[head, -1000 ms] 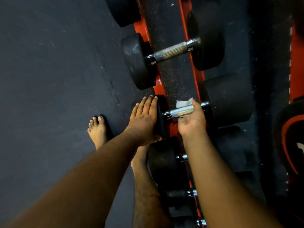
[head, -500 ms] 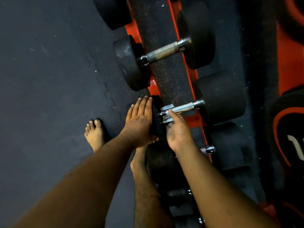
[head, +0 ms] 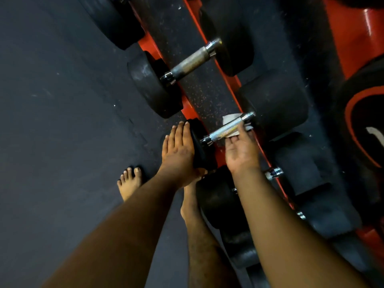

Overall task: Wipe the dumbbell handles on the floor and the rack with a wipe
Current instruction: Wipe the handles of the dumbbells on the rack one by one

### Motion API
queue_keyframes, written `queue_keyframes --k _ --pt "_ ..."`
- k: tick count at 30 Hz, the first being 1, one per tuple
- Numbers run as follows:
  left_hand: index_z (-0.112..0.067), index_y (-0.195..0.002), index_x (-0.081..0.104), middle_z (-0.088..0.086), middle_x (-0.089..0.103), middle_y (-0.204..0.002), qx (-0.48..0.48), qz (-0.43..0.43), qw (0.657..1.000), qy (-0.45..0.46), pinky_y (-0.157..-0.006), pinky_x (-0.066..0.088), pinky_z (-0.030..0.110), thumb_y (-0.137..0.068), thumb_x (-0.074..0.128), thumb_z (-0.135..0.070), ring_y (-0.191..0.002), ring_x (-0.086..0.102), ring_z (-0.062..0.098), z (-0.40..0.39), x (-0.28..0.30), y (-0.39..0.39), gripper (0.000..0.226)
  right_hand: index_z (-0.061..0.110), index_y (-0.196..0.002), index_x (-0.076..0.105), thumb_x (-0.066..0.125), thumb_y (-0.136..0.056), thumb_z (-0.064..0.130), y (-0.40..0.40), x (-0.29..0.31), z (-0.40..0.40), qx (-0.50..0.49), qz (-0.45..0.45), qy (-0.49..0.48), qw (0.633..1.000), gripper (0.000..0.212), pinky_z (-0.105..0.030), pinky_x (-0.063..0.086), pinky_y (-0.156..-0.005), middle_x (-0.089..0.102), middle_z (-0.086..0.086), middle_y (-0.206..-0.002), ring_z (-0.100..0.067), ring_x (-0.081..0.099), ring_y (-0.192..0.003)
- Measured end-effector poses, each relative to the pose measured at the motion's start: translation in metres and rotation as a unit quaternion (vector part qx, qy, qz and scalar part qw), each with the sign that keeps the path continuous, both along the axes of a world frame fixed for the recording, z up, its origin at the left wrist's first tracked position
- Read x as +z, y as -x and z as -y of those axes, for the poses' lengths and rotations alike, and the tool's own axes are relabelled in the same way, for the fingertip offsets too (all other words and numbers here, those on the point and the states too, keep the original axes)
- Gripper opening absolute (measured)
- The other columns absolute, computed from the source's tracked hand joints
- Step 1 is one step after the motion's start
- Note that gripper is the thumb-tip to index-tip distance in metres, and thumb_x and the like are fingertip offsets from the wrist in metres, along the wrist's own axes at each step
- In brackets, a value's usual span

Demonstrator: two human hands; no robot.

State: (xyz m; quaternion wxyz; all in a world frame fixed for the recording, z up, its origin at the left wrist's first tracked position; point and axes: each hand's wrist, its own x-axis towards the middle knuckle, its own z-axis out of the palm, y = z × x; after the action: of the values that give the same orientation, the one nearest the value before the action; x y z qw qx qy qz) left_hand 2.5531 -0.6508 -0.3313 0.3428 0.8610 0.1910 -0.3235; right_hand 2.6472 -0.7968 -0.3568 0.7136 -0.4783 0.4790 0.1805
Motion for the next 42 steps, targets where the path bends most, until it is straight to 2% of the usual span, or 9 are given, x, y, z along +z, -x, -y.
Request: queue_keyframes --k 5,8,12,15,21,26,32,37,42 --pt "-0.012 -0.16 -0.013 0.005 -0.009 -0.17 0.003 0.013 1.0 0.005 -0.127 -0.004 0.043 -0.064 0.088 -0.053 -0.157 -0.011 0.022 -0.001 -0.001 0.002 0.145 0.013 -0.104 0.069 0.056 -0.101 0.007 0.047 0.005 -0.013 0.216 -0.045 0.146 0.964 0.015 -0.031 0.057 -0.076 0.072 -0.006 -0.092 -0.022 0.068 -0.088" --pt "-0.011 -0.16 -0.011 0.007 -0.008 -0.17 -0.002 0.011 1.0 0.015 -0.127 -0.004 0.045 -0.064 0.087 -0.054 -0.157 -0.01 0.023 -0.001 0.0 0.002 0.143 0.016 -0.116 0.073 0.057 -0.095 0.015 0.053 0.021 -0.004 0.325 0.043 0.262 0.908 0.026 -0.038 0.058 -0.091 0.076 -0.001 -0.104 -0.021 0.071 -0.101" --pt "-0.012 -0.16 -0.012 0.007 -0.01 -0.17 -0.003 0.02 1.0 0.015 -0.127 -0.003 0.046 -0.064 0.089 -0.054 -0.157 -0.011 0.024 -0.003 -0.001 0.002 0.146 0.017 -0.139 0.06 0.05 -0.094 0.0 0.022 0.032 -0.003 0.486 0.296 0.47 0.675 0.05 -0.024 0.041 -0.11 0.061 -0.006 -0.14 -0.015 0.055 -0.13" --pt "-0.012 -0.16 -0.012 0.007 -0.01 -0.17 -0.002 0.022 1.0 0.022 -0.127 -0.004 0.044 -0.064 0.089 -0.054 -0.156 -0.012 0.024 -0.004 -0.002 0.004 0.145 0.012 -0.151 0.042 0.039 -0.092 -0.004 0.006 0.019 -0.002 0.7 0.24 0.532 0.412 0.062 -0.037 0.014 -0.125 0.035 -0.01 -0.161 -0.027 0.023 -0.152" --pt "-0.011 -0.161 -0.008 0.008 -0.005 -0.17 0.01 0.041 0.999 0.008 -0.127 -0.002 0.045 -0.062 0.088 -0.056 -0.157 -0.007 0.025 0.001 -0.009 0.008 0.145 0.011 -0.159 0.025 0.012 -0.086 0.008 0.014 0.018 0.015 0.828 0.277 0.451 0.186 0.073 -0.046 0.007 -0.125 0.026 -0.008 -0.165 -0.027 0.015 -0.154" --pt "-0.01 -0.16 -0.01 0.008 -0.008 -0.17 0.008 0.048 0.999 0.01 -0.126 -0.005 0.042 -0.064 0.088 -0.052 -0.157 -0.01 0.025 0.0 -0.006 0.006 0.144 0.0 -0.159 0.002 0.019 -0.091 0.006 0.007 0.03 0.027 0.767 0.201 0.575 0.198 0.071 -0.047 0.0 -0.126 0.0 -0.022 -0.167 -0.036 -0.003 -0.154" --pt "-0.009 -0.161 -0.009 0.009 -0.006 -0.17 0.011 0.044 0.999 0.012 -0.127 -0.003 0.042 -0.064 0.088 -0.052 -0.157 -0.008 0.025 0.0 -0.004 0.006 0.143 0.014 -0.159 0.022 0.019 -0.092 0.005 0.022 0.028 0.003 0.826 0.259 0.446 0.23 0.068 -0.035 -0.008 -0.119 0.017 -0.006 -0.168 -0.024 0.006 -0.156" --pt "-0.01 -0.161 -0.007 0.01 -0.005 -0.17 0.013 0.063 0.998 0.005 -0.127 -0.004 0.043 -0.065 0.088 -0.053 -0.157 -0.007 0.025 0.0 -0.007 0.011 0.142 0.015 -0.156 0.033 0.039 -0.094 0.001 -0.001 0.027 0.01 0.764 0.225 0.51 0.324 0.064 -0.042 0.001 -0.124 0.03 -0.005 -0.164 -0.023 0.012 -0.155" --pt "-0.01 -0.162 0.0 0.009 -0.001 -0.171 0.035 0.093 0.995 -0.004 -0.127 -0.003 0.041 -0.069 0.085 -0.055 -0.157 -0.003 0.023 0.004 -0.007 0.019 0.134 0.012 -0.15 0.044 0.032 -0.095 0.003 0.025 0.017 0.008 0.812 0.297 0.397 0.308 0.058 -0.047 0.012 -0.125 0.041 -0.005 -0.158 -0.023 0.026 -0.152"
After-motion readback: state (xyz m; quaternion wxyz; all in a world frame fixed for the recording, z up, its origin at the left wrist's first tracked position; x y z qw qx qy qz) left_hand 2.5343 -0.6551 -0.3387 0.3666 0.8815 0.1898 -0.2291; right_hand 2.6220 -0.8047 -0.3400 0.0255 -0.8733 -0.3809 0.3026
